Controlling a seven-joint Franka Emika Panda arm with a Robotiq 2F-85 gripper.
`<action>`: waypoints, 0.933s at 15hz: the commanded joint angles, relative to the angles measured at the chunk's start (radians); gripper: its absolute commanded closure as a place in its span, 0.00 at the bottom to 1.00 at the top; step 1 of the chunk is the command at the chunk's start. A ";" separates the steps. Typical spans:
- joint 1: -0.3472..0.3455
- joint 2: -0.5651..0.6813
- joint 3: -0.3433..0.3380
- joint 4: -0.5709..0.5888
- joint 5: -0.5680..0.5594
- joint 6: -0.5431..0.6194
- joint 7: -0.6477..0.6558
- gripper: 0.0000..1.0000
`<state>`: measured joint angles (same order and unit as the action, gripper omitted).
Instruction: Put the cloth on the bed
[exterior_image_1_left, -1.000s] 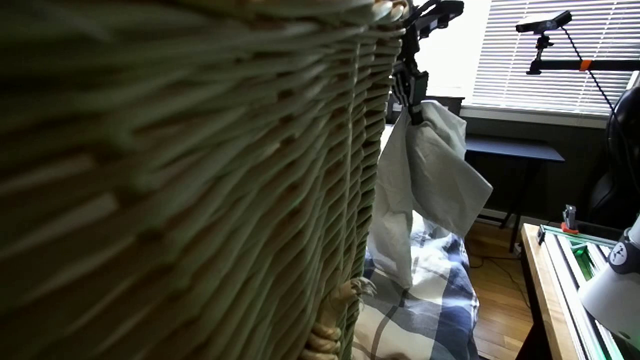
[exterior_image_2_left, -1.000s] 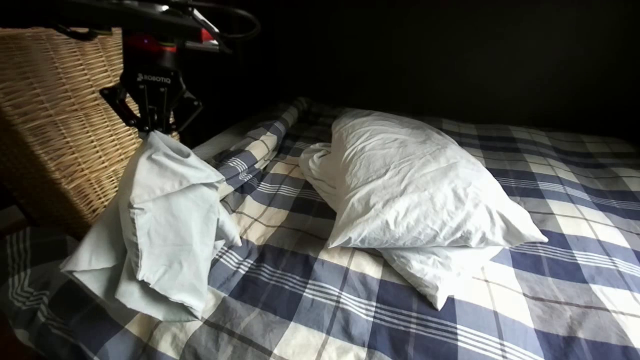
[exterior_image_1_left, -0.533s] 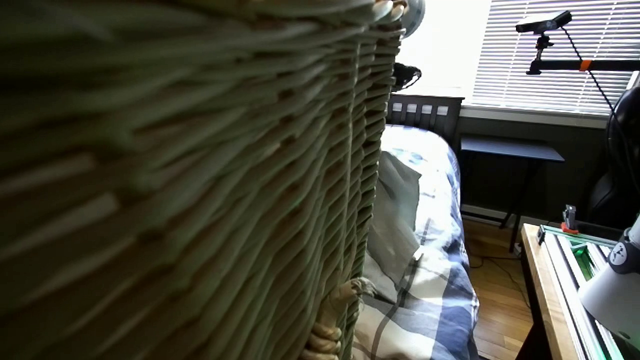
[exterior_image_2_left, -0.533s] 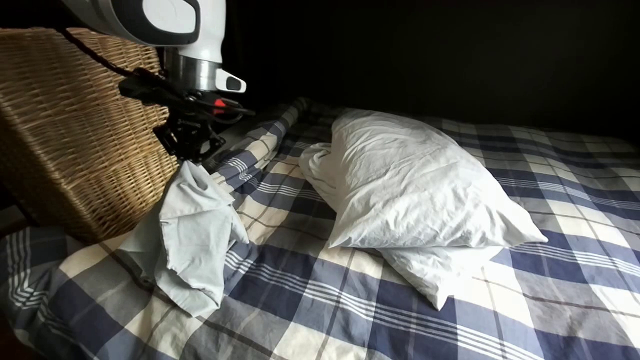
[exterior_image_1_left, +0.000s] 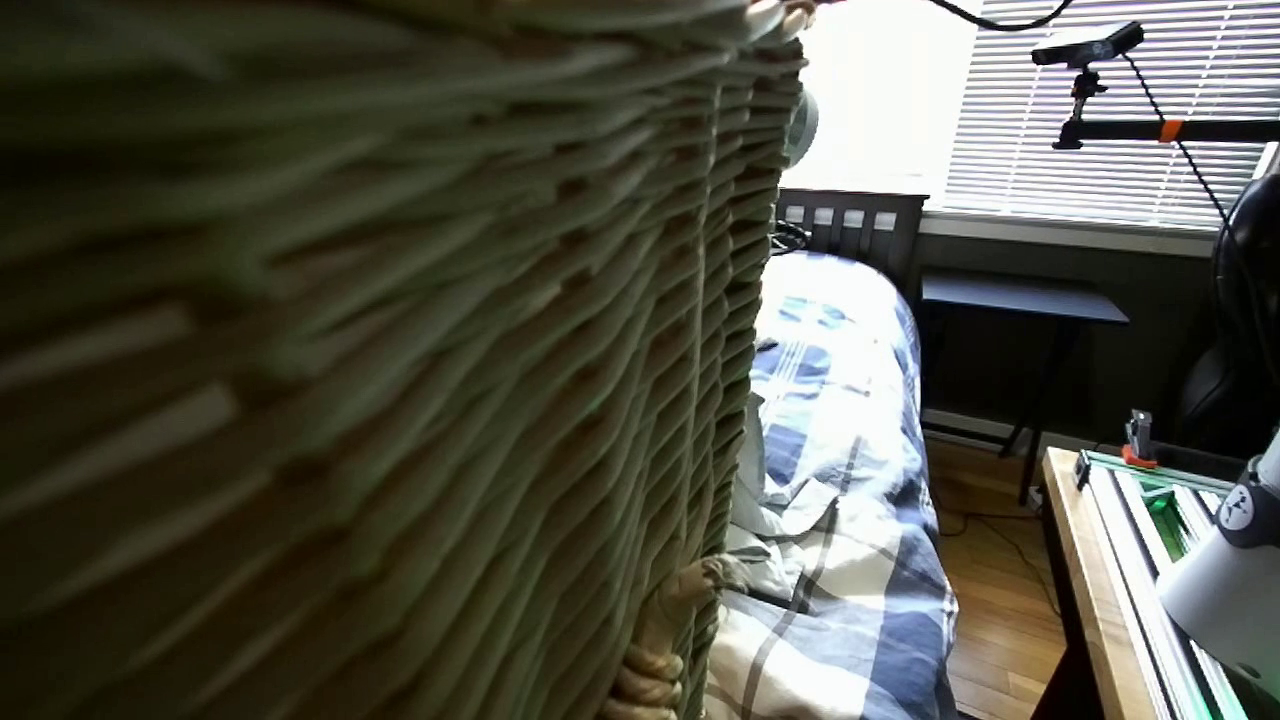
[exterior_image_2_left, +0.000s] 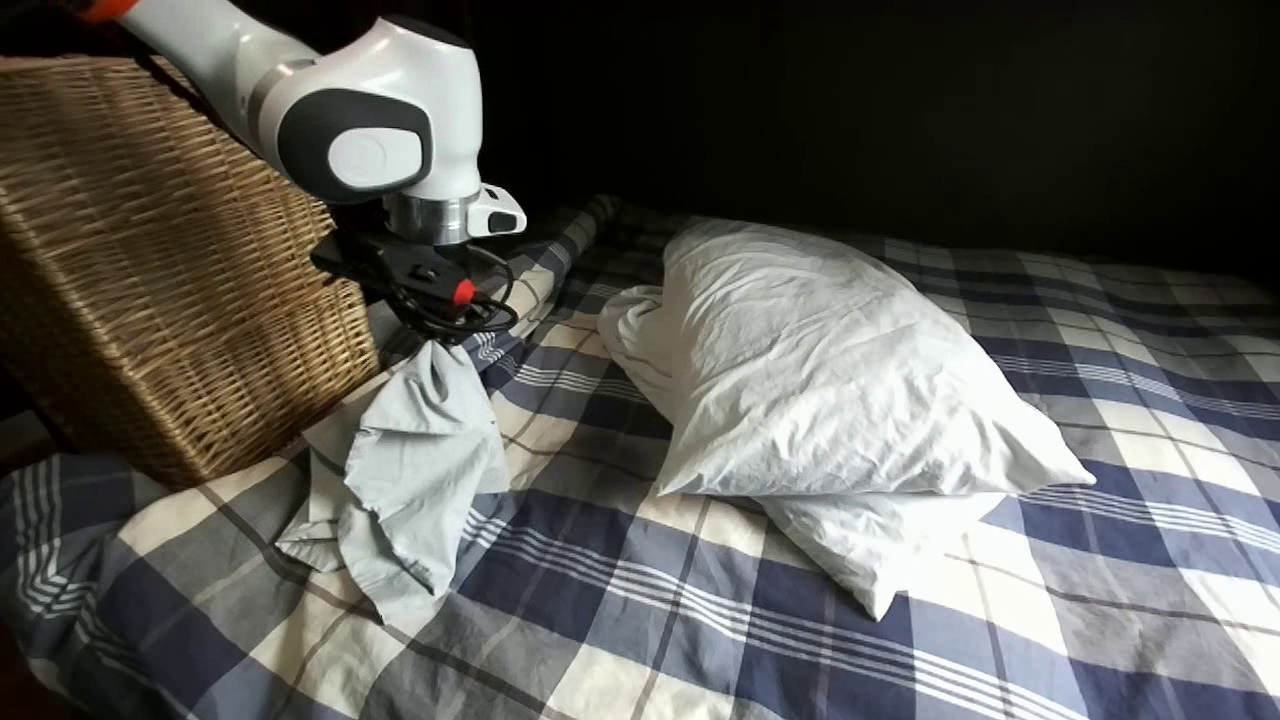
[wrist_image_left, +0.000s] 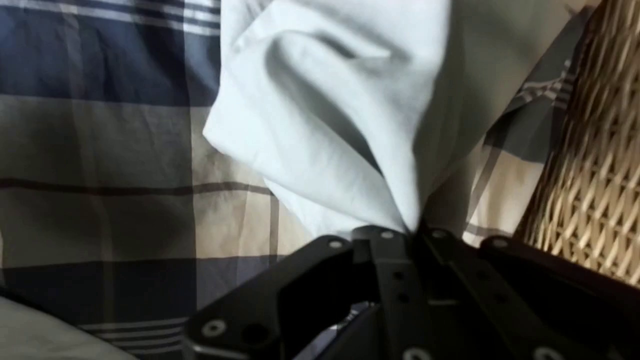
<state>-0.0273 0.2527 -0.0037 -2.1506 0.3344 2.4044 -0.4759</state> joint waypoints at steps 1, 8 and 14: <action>-0.032 0.082 0.051 -0.005 0.049 0.183 0.005 0.99; -0.079 0.246 0.108 -0.001 -0.027 0.411 0.068 0.78; -0.016 0.166 -0.033 0.028 -0.267 0.095 0.300 0.33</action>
<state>-0.0799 0.4880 0.0372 -2.1385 0.1814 2.6790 -0.3046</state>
